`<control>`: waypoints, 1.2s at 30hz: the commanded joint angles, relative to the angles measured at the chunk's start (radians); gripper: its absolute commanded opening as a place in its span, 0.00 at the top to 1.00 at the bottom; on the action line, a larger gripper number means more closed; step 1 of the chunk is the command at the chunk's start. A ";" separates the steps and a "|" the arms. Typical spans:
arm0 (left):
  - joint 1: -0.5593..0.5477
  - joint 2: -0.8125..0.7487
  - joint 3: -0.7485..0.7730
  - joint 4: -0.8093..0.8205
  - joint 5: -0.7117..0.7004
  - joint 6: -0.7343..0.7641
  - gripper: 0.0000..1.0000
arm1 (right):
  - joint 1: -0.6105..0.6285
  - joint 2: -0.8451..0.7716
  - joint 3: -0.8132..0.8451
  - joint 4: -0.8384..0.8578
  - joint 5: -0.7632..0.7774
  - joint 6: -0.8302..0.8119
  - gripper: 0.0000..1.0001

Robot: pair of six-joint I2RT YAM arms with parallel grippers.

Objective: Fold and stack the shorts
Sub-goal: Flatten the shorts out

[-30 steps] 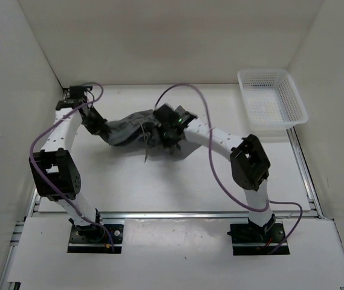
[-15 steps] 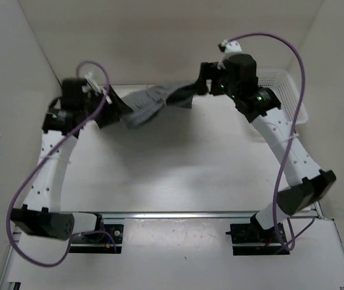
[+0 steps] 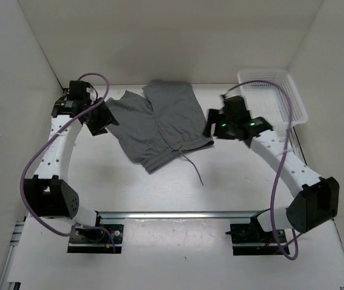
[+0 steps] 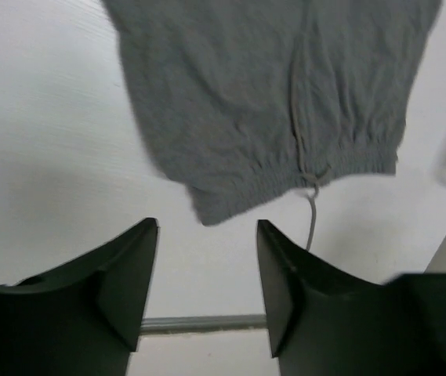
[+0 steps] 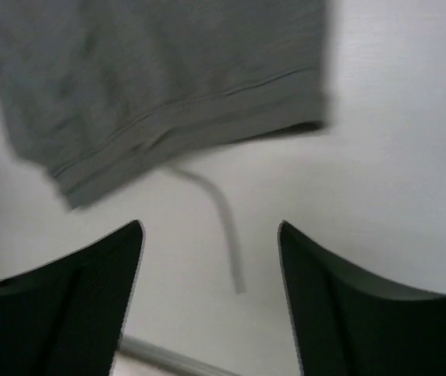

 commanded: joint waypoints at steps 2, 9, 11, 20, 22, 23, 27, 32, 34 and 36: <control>0.153 0.065 0.002 -0.049 -0.013 -0.016 0.31 | 0.391 0.098 0.077 0.017 0.037 0.038 0.14; 0.288 -0.065 -0.069 -0.052 0.045 -0.039 0.17 | 0.666 0.576 0.447 -0.066 0.146 -0.047 0.12; 0.288 -0.077 -0.069 -0.066 0.046 -0.028 0.16 | 0.680 0.648 0.511 -0.066 0.114 -0.056 0.12; 0.288 -0.096 -0.059 -0.095 0.035 -0.017 0.16 | 0.714 0.954 0.728 -0.132 0.163 -0.034 0.43; 0.288 -0.096 -0.059 -0.095 0.035 -0.008 0.16 | 0.714 0.930 0.670 -0.132 0.207 -0.002 0.88; 0.288 -0.096 -0.059 -0.095 0.035 -0.008 0.16 | 0.714 0.910 0.638 -0.132 0.226 0.007 0.98; 0.288 -0.086 -0.059 -0.084 0.035 0.001 0.16 | 0.714 0.727 0.297 -0.091 0.310 0.053 1.00; 0.288 -0.056 -0.099 -0.049 0.070 0.001 0.16 | 0.714 0.414 -0.079 -0.145 0.434 0.181 1.00; 0.278 -0.041 -0.130 -0.018 0.084 0.001 0.14 | 0.714 0.309 -0.186 -0.188 0.467 0.226 0.78; 0.256 -0.024 -0.154 0.000 0.084 -0.010 0.14 | 0.714 0.246 -0.228 -0.236 0.467 0.272 0.16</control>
